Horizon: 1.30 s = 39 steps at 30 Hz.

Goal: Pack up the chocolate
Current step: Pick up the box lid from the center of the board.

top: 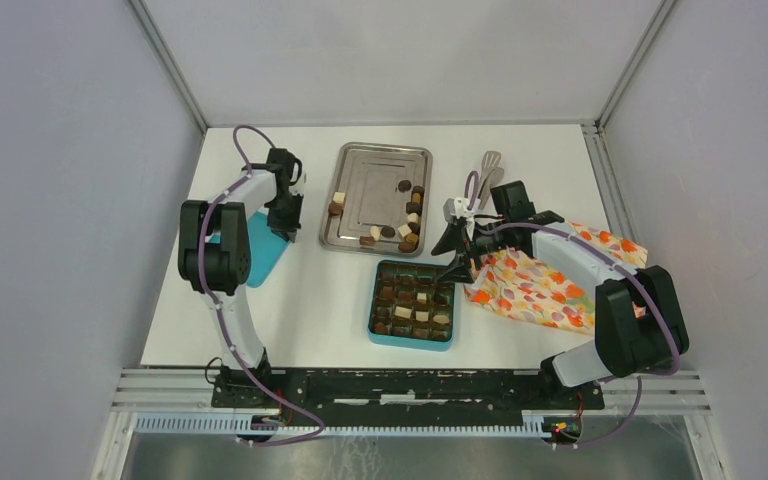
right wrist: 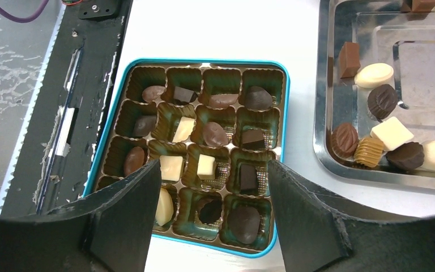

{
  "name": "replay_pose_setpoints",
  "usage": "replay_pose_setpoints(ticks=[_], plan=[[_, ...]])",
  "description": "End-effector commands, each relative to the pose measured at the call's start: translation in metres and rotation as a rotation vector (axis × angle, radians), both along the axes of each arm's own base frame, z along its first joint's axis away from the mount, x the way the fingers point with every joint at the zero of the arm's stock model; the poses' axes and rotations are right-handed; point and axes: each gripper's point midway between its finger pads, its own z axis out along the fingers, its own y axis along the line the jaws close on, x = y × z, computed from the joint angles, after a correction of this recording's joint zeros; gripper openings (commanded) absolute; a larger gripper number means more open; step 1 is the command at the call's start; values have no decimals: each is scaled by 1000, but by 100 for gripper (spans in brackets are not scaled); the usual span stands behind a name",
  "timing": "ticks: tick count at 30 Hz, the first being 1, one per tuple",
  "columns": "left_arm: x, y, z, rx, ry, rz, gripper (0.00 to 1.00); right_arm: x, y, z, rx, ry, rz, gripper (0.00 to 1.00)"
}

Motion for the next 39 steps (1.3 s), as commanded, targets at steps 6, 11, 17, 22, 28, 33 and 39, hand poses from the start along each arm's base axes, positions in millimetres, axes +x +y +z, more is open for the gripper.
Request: replay_pose_setpoints(ticks=[6,11,17,22,28,33,39], plan=[[-8,4,10,16,-3,41,19,5,3,15,39,-35,27,74],[-3,-1,6,-8,-10,58,3,5,2,15,42,-33,34,74],[17,-10,10,-57,-34,119,3,4,2,15,41,-31,38,74],[26,-19,9,-98,-33,116,14,5,1,14,38,-28,34,74],[15,-14,30,-81,-79,107,32,6,1,13,40,-23,34,74],[-6,1,36,-7,-98,126,32,5,1,13,40,-20,39,74],[-30,2,21,16,-40,118,31,5,1,12,39,-15,41,74]])
